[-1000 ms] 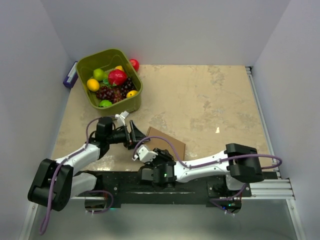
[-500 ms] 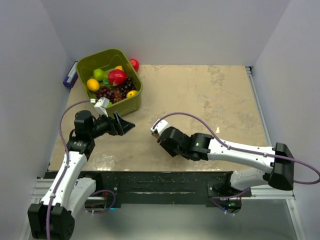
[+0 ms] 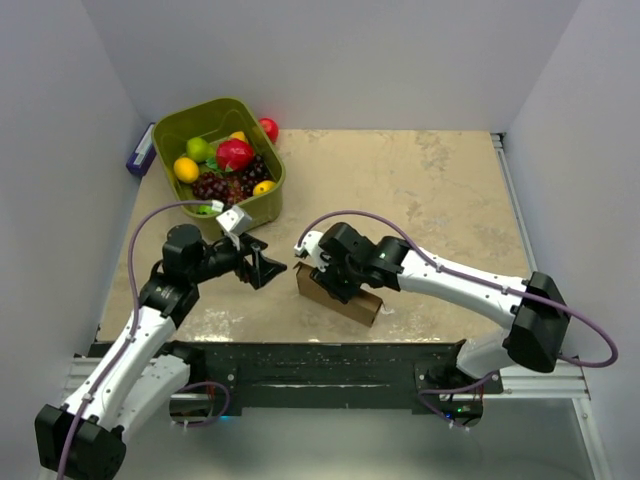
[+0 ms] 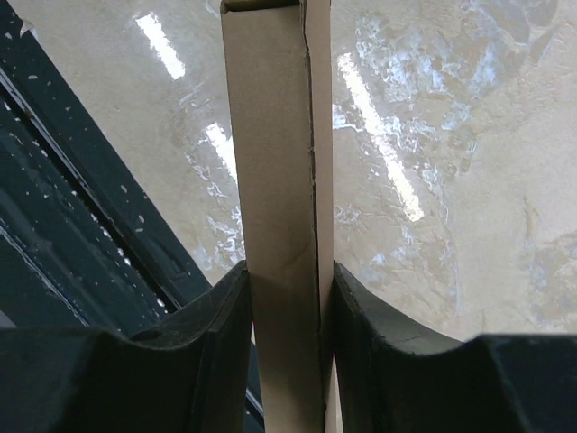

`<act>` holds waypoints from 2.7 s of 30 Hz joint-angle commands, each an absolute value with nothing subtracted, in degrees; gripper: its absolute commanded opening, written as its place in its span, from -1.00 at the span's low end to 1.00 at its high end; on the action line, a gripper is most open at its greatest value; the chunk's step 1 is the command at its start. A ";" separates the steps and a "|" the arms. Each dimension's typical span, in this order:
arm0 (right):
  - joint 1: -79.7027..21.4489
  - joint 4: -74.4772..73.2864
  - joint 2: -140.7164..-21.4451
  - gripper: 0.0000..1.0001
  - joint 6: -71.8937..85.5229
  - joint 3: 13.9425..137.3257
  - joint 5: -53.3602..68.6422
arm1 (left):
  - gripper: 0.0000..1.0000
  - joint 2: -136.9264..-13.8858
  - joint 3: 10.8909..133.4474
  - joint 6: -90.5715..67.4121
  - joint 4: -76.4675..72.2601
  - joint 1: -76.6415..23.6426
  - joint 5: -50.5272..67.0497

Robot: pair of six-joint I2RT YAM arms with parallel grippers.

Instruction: Fold the paper box

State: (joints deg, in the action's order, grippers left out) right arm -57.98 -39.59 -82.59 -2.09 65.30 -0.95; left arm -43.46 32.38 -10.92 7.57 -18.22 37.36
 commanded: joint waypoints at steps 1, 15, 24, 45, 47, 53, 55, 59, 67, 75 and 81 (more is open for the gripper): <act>-56.51 -39.55 -83.76 -0.67 -6.33 67.94 4.22 | 0.74 -44.03 33.92 -7.03 2.81 -18.63 37.18; -55.72 -38.85 -82.97 -0.71 -8.53 67.33 6.15 | 0.56 -54.67 40.00 -0.70 4.49 -26.19 30.85; -55.72 -38.58 -82.79 -0.73 -8.44 67.15 5.89 | 0.51 -54.58 38.58 -0.26 6.59 -29.18 25.14; -55.55 -37.88 -82.35 -0.77 -8.17 66.80 5.27 | -0.03 -57.30 38.76 1.32 10.72 -31.11 21.45; -55.63 -37.79 -82.44 -0.77 -8.17 66.62 5.19 | -0.03 -57.13 38.67 1.23 10.90 -31.46 20.92; -55.63 -37.62 -82.44 -0.79 -8.09 66.71 4.66 | -0.18 -57.65 38.85 1.32 11.07 -32.08 21.18; -55.63 -37.62 -82.62 -0.79 -8.09 66.71 4.57 | -0.21 -57.83 38.85 1.23 10.72 -32.34 21.71; -55.63 -37.53 -82.79 -0.80 -8.00 66.71 3.96 | -0.47 -58.62 39.11 1.23 10.90 -33.05 21.97; -55.63 -37.18 -83.14 -0.83 -7.82 66.45 0.18 | -0.86 -59.59 40.34 -3.68 11.43 -34.37 19.70; -55.64 -37.26 -84.46 -0.83 -7.73 66.44 0.18 | -0.97 -58.36 39.99 -11.07 10.81 -35.33 14.94; -55.55 -37.35 -84.90 -0.83 -7.73 66.45 0.18 | -0.92 -57.83 39.81 -15.37 10.46 -35.77 14.42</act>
